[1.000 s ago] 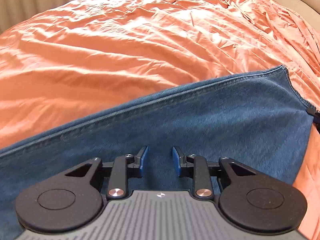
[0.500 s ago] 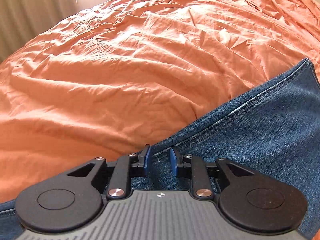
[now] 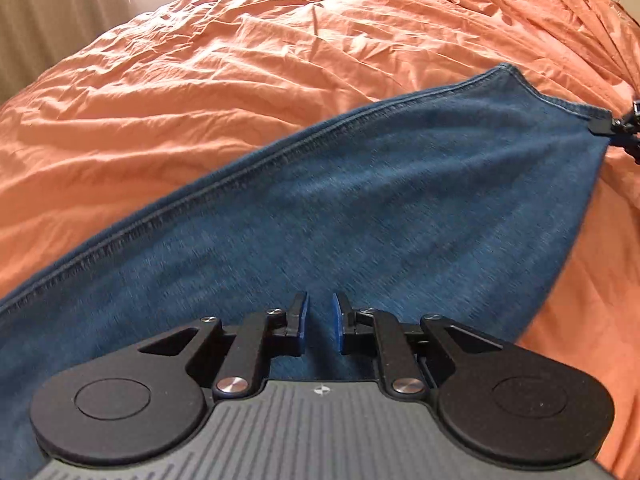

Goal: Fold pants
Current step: 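Grasp the leg hems with the right tool and lift toward the waistband, then lay the leg hems over the waistband with the right tool and release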

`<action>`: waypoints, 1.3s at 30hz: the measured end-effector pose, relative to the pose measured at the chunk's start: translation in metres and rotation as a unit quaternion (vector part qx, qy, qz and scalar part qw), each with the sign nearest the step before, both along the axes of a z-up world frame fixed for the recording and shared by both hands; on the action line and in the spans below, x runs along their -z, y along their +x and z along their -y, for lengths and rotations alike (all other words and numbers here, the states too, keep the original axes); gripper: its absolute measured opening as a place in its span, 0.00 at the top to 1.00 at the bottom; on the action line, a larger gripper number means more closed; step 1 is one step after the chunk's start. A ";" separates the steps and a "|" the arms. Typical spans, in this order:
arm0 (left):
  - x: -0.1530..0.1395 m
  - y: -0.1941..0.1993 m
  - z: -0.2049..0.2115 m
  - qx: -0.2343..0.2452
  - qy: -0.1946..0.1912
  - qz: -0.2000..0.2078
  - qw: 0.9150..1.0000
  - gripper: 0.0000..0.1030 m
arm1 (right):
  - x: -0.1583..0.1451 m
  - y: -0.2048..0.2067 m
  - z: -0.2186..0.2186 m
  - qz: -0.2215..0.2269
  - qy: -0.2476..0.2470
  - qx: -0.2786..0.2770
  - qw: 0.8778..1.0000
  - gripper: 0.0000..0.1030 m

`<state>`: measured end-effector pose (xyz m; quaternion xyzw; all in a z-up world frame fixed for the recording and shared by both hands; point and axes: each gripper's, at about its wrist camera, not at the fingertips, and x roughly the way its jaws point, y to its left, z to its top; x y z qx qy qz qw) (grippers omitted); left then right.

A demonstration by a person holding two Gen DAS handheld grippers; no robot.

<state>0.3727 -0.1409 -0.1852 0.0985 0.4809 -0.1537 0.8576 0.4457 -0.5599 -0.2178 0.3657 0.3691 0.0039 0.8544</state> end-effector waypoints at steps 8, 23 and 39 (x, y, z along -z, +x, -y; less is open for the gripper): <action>-0.001 -0.057 -0.002 -0.020 -0.061 -0.033 0.997 0.91 | -0.084 -0.006 -0.039 0.043 -0.074 -0.041 0.995 0.97; -0.096 -0.133 -0.125 -0.074 -0.134 0.048 0.987 0.89 | -0.231 -0.032 -0.221 0.148 -0.137 -0.158 0.966 0.97; -0.096 -0.199 -0.281 -0.210 -0.180 0.064 0.959 0.89 | -0.083 -0.078 -0.475 0.032 -0.088 -0.307 0.947 0.97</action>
